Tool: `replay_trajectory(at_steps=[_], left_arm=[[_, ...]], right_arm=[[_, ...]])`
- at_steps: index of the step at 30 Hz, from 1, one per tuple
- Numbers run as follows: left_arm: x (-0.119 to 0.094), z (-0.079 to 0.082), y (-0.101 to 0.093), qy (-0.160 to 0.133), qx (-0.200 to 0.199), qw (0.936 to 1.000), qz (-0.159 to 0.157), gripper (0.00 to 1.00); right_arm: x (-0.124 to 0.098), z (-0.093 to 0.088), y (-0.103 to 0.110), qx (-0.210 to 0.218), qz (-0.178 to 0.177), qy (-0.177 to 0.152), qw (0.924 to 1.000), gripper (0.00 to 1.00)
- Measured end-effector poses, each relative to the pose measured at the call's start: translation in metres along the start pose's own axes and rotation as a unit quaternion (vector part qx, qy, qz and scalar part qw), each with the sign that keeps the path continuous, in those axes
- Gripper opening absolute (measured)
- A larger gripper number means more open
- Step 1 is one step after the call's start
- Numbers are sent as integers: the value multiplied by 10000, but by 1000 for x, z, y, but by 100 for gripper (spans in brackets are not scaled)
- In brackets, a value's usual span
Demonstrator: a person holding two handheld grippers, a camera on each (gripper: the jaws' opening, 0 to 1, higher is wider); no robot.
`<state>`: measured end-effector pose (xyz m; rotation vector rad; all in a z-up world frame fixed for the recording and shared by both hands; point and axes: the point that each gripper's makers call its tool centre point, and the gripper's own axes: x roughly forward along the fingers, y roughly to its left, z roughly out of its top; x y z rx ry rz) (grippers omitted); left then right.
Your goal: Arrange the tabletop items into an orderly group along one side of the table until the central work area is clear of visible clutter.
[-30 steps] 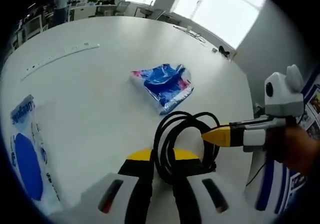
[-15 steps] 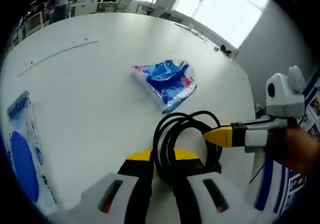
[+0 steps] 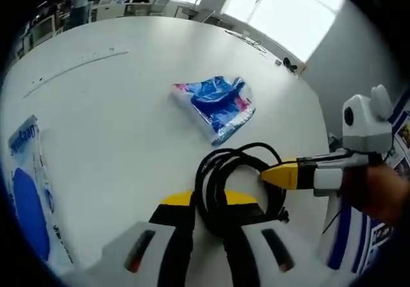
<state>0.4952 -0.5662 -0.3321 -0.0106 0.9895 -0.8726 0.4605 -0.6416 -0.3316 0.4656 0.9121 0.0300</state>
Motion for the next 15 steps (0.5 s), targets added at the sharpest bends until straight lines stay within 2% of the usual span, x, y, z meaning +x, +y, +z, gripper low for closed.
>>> replay_trajectory(at_steps=[15], left_arm=[[-2, 4, -1, -77, 69, 9999, -46, 19]], right_arm=[[-2, 5, -3, -222, -81, -125, 9996, 14]])
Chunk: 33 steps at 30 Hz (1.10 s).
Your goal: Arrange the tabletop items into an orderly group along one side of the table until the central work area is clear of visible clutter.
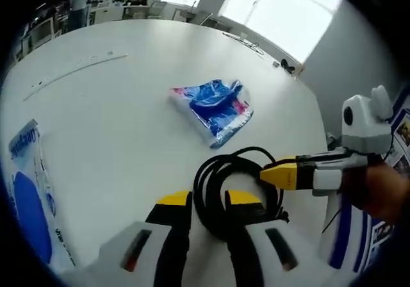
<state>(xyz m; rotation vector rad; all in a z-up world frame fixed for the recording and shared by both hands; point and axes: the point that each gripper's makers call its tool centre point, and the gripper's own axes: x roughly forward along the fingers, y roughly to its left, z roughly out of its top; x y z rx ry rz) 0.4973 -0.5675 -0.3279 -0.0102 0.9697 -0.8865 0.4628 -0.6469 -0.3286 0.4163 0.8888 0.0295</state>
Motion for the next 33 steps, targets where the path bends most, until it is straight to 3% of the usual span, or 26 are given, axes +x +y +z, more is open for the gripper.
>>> replay_trajectory(at_steps=[33], left_arm=[[-16, 9, 5, -110, 158, 9998, 76, 38]], right_arm=[[-12, 13, 2, -425, -31, -134, 9990, 28]])
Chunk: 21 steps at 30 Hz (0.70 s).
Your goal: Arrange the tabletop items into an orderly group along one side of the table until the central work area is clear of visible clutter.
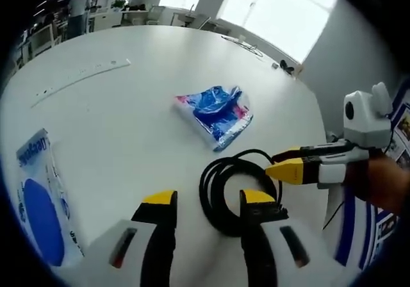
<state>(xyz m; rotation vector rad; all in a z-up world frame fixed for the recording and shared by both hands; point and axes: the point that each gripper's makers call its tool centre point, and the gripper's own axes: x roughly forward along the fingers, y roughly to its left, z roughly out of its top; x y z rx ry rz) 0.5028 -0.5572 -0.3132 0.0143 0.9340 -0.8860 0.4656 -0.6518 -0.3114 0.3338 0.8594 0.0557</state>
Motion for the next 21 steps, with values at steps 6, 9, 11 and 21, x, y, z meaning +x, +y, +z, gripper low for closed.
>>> replay_trajectory(at_steps=[6, 9, 11, 21], left_arm=[[-6, 3, 2, -57, 37, 10000, 19, 41], [-11, 4, 4, -66, 50, 10000, 46, 42], [-13, 4, 5, -76, 46, 9999, 45, 43], [-29, 10, 9, -173, 121, 9997, 102, 45]], right_arm=[[-2, 2, 1, -108, 32, -14, 9999, 30], [-4, 4, 2, -194, 44, -30, 9998, 30], [-5, 6, 3, -228, 71, -42, 9997, 31], [-14, 14, 10, -487, 263, -112, 9984, 32]])
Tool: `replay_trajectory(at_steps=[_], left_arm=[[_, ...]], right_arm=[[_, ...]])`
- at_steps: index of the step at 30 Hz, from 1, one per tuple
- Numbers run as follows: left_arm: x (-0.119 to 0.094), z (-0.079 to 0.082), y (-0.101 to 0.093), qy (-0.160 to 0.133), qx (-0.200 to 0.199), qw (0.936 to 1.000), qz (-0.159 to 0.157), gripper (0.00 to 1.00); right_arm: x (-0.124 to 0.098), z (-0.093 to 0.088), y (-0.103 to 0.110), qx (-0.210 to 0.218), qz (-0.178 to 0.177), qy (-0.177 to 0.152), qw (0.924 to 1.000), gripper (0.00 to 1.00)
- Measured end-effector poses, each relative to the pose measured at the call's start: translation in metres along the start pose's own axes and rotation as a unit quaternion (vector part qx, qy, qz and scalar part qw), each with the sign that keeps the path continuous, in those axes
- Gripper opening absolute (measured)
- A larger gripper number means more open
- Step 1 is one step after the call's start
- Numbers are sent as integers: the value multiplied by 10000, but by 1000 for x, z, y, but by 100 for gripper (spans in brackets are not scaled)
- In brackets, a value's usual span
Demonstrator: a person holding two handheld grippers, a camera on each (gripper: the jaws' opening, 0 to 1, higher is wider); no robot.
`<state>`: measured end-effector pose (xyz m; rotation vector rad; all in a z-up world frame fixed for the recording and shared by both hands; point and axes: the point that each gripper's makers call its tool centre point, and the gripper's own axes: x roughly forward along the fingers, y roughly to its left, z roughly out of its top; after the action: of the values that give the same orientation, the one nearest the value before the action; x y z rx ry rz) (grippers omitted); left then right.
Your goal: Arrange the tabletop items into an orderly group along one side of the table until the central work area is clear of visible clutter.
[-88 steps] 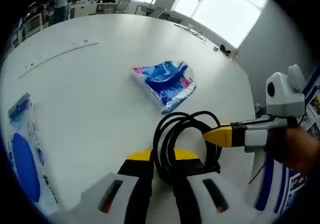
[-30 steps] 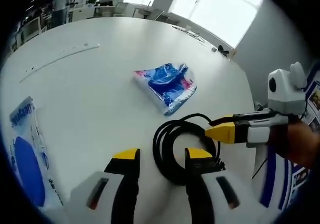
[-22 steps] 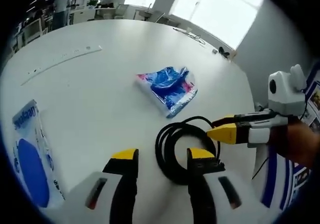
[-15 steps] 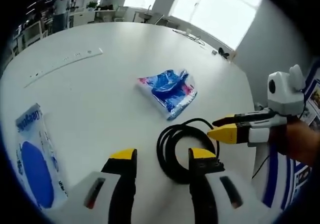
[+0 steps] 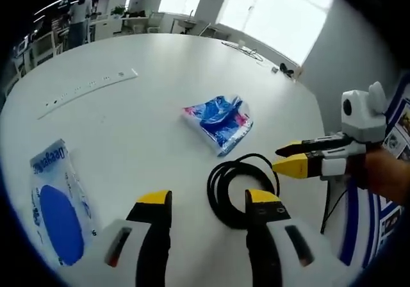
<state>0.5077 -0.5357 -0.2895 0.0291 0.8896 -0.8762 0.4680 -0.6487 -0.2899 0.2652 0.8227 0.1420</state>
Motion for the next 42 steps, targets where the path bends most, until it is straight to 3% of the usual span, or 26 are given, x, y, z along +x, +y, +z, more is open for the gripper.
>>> replay_trajectory(at_steps=[13, 42], left_arm=[[-32, 9, 8, -247, -12, 9997, 94, 46], [-100, 6, 30, -711, -246, 9962, 441, 46]], right_arm=[[-13, 11, 23, -431, 421, -32, 9982, 33], [-35, 46, 57, -1354, 912, -89, 9865, 32]])
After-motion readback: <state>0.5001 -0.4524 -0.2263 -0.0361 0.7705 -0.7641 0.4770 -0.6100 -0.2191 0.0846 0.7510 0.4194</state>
